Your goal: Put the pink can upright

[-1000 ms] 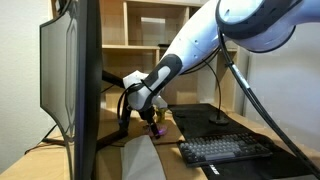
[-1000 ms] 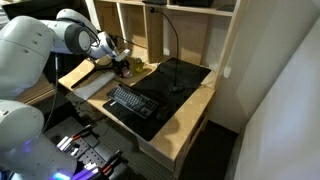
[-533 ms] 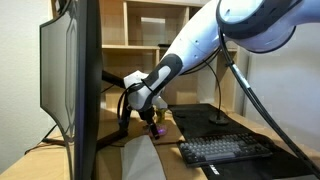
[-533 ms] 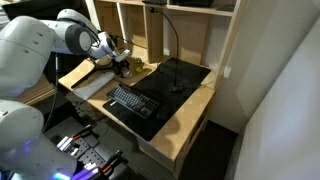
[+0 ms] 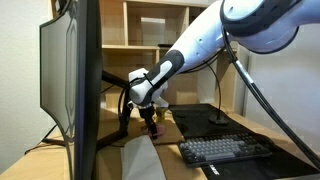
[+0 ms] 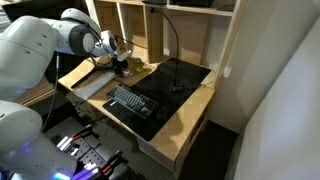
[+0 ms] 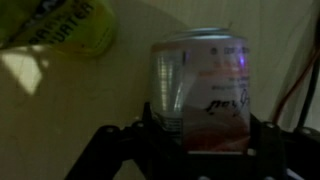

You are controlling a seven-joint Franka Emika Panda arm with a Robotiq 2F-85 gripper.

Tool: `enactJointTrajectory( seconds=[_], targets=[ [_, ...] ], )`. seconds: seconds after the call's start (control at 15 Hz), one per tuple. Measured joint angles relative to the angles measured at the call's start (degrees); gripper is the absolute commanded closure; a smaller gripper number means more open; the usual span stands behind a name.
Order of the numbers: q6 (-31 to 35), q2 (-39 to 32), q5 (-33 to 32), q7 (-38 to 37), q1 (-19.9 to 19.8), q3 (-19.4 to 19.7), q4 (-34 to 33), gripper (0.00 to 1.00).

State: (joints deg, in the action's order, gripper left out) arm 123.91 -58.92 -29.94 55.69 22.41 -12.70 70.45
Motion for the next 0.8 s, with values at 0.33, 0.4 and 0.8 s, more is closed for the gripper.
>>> enactJointTrajectory(
  seconds=[0.33, 0.4, 0.8],
  targets=[
    [2.2, -0.1, 7.8, 6.0, -5.0, -6.3, 1.1, 0.58],
    [2.3, 0.3, 9.5, 6.4, -6.0, -8.3, 2.2, 0.58],
    [16.6, 4.7, 17.5, 7.2, -13.3, -20.1, 14.3, 0.58]
  ],
)
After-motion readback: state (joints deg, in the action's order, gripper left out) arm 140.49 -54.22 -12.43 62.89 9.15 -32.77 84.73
